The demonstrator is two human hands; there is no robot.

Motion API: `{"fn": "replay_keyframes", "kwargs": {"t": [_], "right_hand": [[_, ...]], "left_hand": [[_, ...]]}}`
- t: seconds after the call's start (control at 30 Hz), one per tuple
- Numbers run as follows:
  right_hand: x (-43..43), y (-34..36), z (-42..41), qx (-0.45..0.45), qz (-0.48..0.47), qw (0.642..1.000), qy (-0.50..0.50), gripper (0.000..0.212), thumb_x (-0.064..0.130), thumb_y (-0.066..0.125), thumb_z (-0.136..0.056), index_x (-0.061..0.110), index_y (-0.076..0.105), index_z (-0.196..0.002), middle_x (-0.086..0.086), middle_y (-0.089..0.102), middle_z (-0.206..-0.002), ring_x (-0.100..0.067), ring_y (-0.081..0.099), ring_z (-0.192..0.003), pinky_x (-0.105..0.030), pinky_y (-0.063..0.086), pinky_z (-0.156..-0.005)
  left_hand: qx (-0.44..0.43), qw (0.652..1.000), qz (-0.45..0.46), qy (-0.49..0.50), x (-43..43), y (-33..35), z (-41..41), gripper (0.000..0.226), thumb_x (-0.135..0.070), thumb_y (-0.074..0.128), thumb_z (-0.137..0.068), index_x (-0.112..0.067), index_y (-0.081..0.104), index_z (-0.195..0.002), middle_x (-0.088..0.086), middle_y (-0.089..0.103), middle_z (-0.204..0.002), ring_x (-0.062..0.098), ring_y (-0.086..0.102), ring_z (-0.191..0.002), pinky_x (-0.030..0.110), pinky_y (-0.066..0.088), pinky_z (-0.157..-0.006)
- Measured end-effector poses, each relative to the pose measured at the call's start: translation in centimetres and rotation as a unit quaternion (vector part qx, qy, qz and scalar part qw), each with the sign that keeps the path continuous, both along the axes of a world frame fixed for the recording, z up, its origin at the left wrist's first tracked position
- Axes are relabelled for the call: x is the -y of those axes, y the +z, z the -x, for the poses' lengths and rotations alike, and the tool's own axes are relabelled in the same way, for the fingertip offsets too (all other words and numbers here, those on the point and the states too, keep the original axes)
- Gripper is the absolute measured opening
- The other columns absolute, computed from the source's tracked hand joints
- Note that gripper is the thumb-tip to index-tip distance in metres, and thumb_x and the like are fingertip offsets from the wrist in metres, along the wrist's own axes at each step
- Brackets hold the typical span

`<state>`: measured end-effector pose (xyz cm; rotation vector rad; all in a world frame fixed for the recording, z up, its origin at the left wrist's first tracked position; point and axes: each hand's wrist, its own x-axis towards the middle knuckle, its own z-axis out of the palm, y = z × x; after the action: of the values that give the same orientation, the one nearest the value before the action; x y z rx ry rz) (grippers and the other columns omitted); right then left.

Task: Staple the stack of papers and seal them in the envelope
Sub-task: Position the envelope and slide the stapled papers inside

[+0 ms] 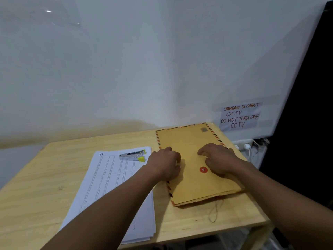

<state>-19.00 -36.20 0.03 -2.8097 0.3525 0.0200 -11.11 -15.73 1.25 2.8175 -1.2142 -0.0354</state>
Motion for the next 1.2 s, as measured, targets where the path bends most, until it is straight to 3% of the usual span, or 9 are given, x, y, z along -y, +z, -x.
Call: {"fn": "replay_keyframes", "kwargs": {"t": [0.1,0.27,0.47,0.63,0.77,0.93,1.1,1.2], "right_hand": [[-0.7,0.2,-0.9,-0.024,0.013,1.0,-0.009,0.041,0.025,0.046,-0.096,0.042,0.048,-0.134,0.005,0.041,-0.15,-0.026,0.04,-0.133,-0.052,0.033,-0.105],[-1.3,0.2,-1.3,-0.029,0.027,0.999,-0.019,0.042,0.028,0.047,-0.097,0.041,0.045,-0.136,0.002,0.042,-0.15,-0.028,0.04,-0.132,-0.054,0.034,-0.105],[-2.5,1.0,-1.6,-0.02,0.043,0.999,-0.027,0.043,0.031,0.053,-0.094,0.034,0.046,-0.137,0.0,0.042,-0.148,-0.027,0.041,-0.131,-0.053,0.033,-0.106],[-8.0,3.6,-5.0,0.049,0.003,0.997,0.06,0.043,0.04,0.061,-0.091,0.031,0.051,-0.132,0.001,0.05,-0.14,-0.022,0.051,-0.122,-0.049,0.044,-0.101],[-13.8,3.6,-8.1,0.061,-0.007,0.987,0.151,0.047,0.038,0.06,-0.092,0.028,0.048,-0.136,0.002,0.049,-0.142,-0.024,0.047,-0.127,-0.044,0.04,-0.103],[-17.5,1.4,-11.3,0.083,0.033,0.983,0.161,0.05,0.041,0.057,-0.093,0.027,0.048,-0.14,0.003,0.049,-0.14,-0.026,0.044,-0.128,-0.043,0.035,-0.1],[-18.1,-0.6,-13.5,0.099,0.048,0.979,0.173,0.032,0.041,0.056,-0.094,0.03,0.062,-0.123,0.005,0.06,-0.116,-0.024,0.051,-0.113,-0.038,0.029,-0.085],[-18.0,0.1,-15.2,0.117,0.048,0.976,0.175,0.024,0.036,0.058,-0.092,0.029,0.067,-0.113,0.005,0.064,-0.111,-0.025,0.053,-0.11,-0.04,0.028,-0.084]], "left_hand": [[-0.001,1.0,0.012,0.01,-0.4,-0.3,0.3,0.041,-0.037,0.055,-0.096,-0.025,0.058,-0.135,0.006,0.055,-0.125,0.026,0.056,-0.112,0.035,0.046,-0.082],[0.001,0.999,0.034,0.025,-1.1,-1.0,0.3,0.044,-0.033,0.052,-0.098,-0.023,0.053,-0.141,0.009,0.052,-0.134,0.027,0.047,-0.124,0.04,0.049,-0.092],[-0.013,0.997,0.068,0.027,-2.4,-0.2,0.2,0.044,-0.036,0.052,-0.097,-0.024,0.055,-0.139,0.006,0.054,-0.135,0.027,0.048,-0.126,0.043,0.05,-0.095],[0.026,0.985,0.149,0.082,-7.8,1.9,-1.7,0.035,-0.039,0.053,-0.096,-0.025,0.062,-0.128,0.002,0.06,-0.126,0.024,0.053,-0.119,0.04,0.05,-0.09],[0.038,0.965,0.191,0.178,-14.9,1.4,-4.7,0.03,-0.035,0.056,-0.095,-0.027,0.064,-0.122,0.0,0.059,-0.126,0.023,0.051,-0.121,0.038,0.048,-0.088],[-0.009,0.956,0.206,0.209,-21.9,-1.7,-6.9,0.025,-0.034,0.062,-0.09,-0.03,0.07,-0.114,0.0,0.062,-0.126,0.023,0.056,-0.118,0.037,0.049,-0.09],[0.01,0.952,0.224,0.207,-23.0,-3.7,-7.6,0.028,-0.048,0.057,-0.082,-0.038,0.073,-0.104,-0.007,0.065,-0.115,0.022,0.056,-0.111,0.035,0.043,-0.084],[0.036,0.942,0.254,0.216,-22.9,-4.4,-7.5,0.026,-0.047,0.058,-0.081,-0.038,0.072,-0.102,-0.013,0.062,-0.109,0.019,0.055,-0.11,0.031,0.034,-0.08]]}}
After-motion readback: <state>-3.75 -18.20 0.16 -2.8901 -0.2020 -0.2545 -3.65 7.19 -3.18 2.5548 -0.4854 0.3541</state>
